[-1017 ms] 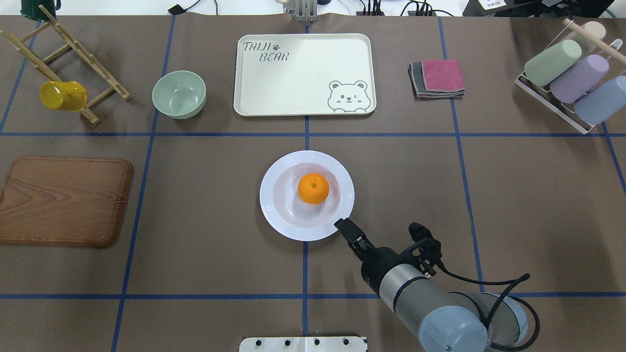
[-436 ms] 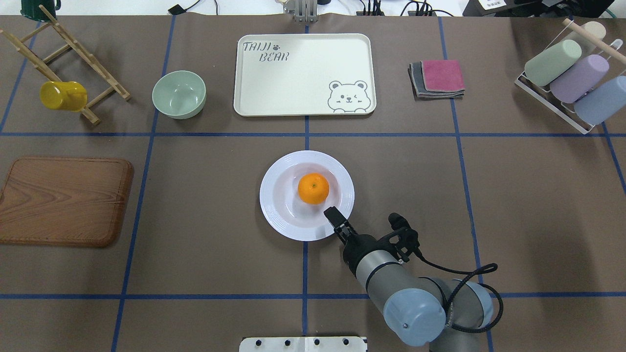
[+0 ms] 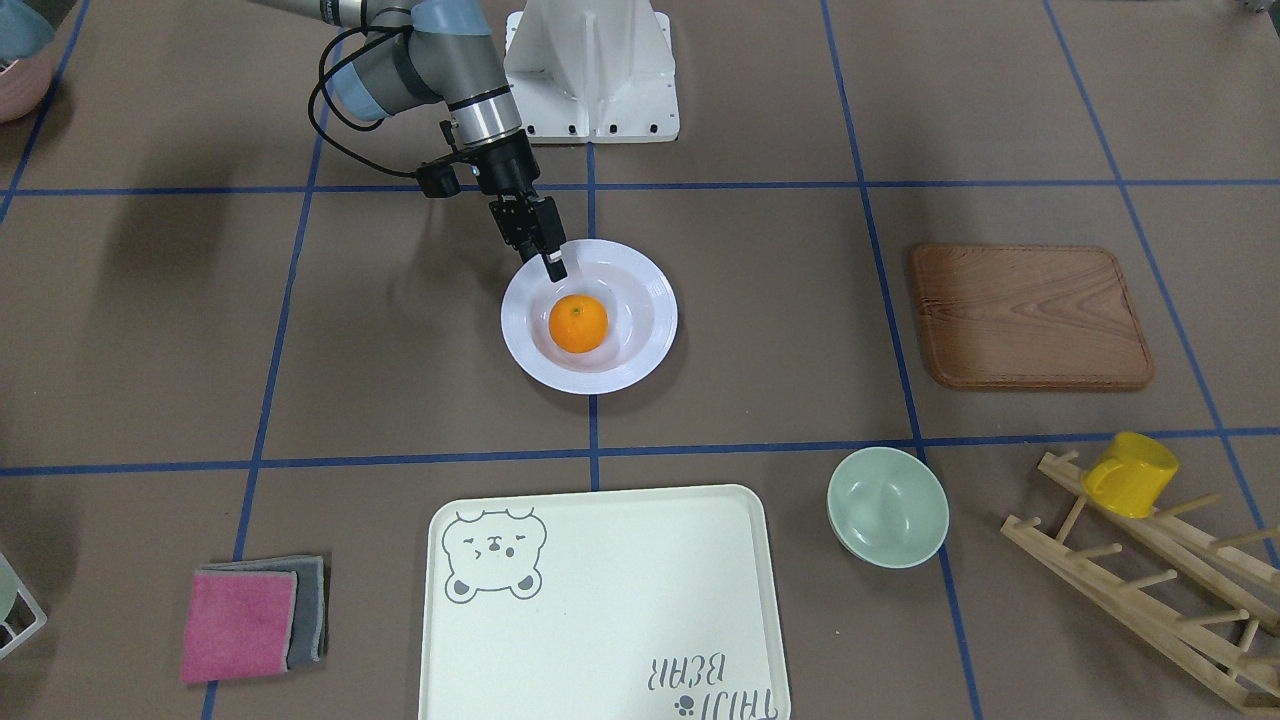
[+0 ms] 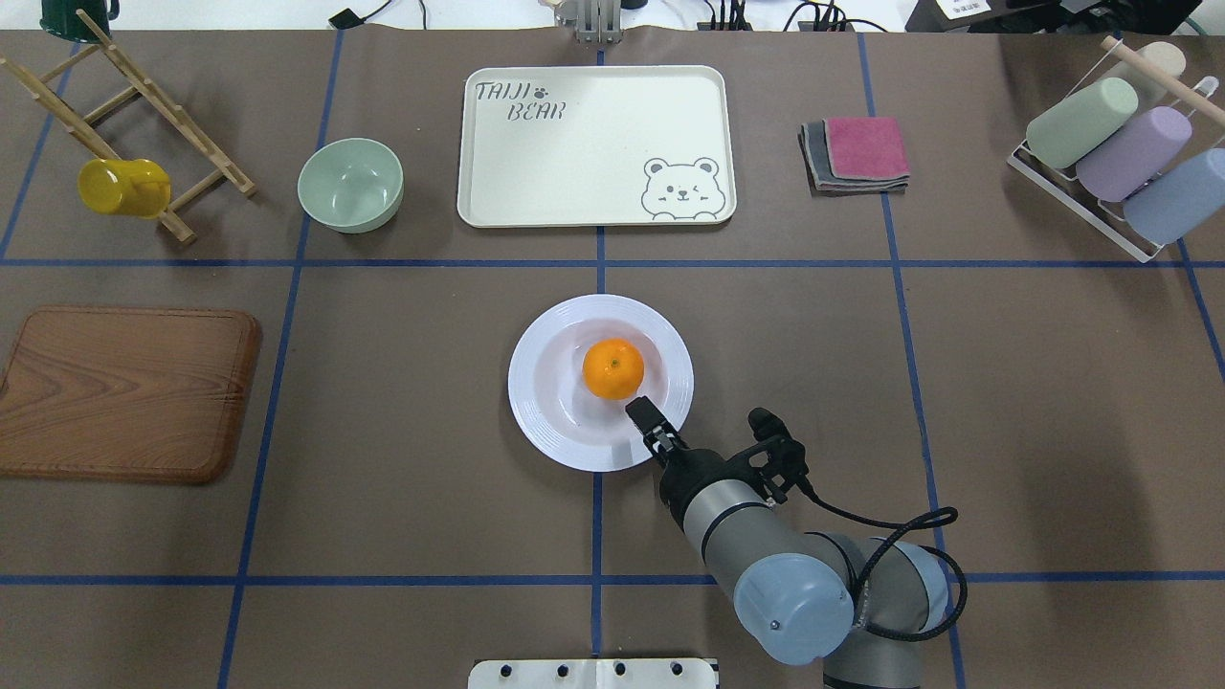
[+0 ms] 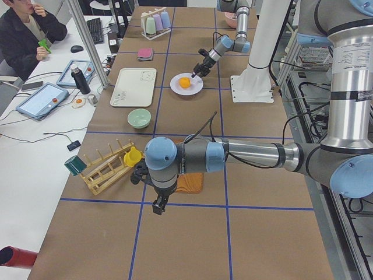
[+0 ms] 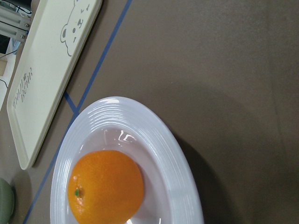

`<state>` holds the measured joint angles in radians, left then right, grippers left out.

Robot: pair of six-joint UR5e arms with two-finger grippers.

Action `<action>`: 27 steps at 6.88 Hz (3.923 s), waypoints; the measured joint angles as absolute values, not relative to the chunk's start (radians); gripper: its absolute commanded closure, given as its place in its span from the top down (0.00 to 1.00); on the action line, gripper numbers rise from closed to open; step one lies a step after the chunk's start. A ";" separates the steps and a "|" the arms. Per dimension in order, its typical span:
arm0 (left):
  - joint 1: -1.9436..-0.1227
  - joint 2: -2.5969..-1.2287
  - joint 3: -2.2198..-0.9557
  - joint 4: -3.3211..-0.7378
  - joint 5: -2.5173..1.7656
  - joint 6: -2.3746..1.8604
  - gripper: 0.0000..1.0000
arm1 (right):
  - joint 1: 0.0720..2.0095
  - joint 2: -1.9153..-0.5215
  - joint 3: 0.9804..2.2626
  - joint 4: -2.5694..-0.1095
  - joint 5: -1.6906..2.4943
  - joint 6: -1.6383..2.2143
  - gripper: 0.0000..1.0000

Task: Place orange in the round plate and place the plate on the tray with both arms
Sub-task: 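Lower the right gripper to the near rim of the white plate and grip it, then lift the plate with the right gripper and carry it onto the cream tray, then lower the plate onto the tray and open the right gripper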

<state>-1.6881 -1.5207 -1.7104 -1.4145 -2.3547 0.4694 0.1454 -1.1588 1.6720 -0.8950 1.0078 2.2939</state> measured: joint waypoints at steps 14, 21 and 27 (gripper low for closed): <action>-1.687 -1.523 -1.731 -1.416 -2.362 0.461 0.99 | 0.369 -0.882 1.435 -0.899 0.943 2.369 0.00; -1.685 -1.526 -1.736 -1.414 -2.378 0.457 0.99 | 0.551 -0.568 0.942 -0.995 1.106 2.495 0.81; -1.684 -1.528 -1.736 -1.415 -2.378 0.457 0.99 | 0.535 -0.760 1.288 -1.009 1.174 2.267 1.00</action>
